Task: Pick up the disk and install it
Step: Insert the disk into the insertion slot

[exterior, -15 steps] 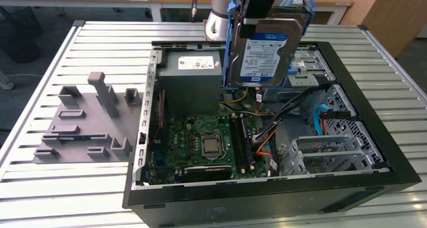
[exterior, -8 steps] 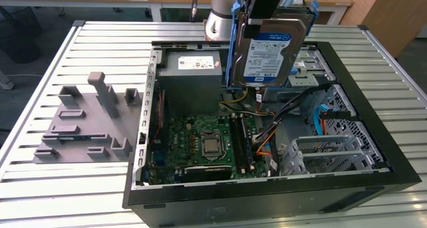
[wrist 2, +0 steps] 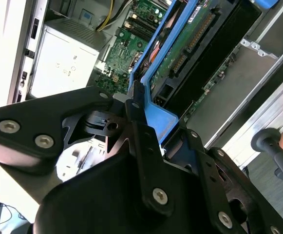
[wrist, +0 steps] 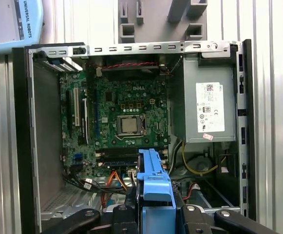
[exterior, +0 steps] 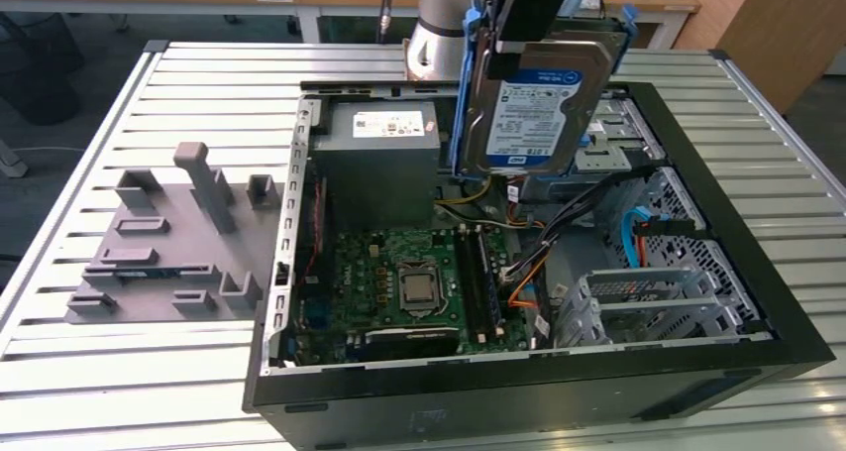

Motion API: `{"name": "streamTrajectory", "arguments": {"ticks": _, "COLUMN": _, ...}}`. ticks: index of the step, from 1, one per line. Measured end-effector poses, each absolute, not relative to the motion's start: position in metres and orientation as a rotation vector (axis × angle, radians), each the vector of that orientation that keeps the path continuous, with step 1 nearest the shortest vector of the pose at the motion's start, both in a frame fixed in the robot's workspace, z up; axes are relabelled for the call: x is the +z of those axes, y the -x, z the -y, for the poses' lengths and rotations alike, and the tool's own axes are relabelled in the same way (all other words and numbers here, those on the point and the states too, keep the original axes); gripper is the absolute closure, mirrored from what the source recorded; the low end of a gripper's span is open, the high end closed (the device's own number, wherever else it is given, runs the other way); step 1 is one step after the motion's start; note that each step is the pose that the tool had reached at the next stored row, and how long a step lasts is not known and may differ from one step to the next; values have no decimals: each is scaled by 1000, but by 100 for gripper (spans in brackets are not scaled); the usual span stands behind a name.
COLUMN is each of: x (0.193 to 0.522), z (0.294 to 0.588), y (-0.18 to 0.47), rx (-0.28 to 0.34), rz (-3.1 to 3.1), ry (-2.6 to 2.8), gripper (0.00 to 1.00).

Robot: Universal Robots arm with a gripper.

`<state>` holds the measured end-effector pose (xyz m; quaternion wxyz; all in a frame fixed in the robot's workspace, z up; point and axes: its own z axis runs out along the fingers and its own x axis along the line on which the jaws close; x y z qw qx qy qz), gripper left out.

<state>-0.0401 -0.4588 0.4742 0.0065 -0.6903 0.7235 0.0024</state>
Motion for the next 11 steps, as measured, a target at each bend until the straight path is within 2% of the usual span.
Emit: {"name": "streamTrajectory", "arguments": {"ticks": 11, "x": 474, "z": 467, "y": 39, "rx": 8, "rz": -2264, "ry": 2160, "gripper": 64}}
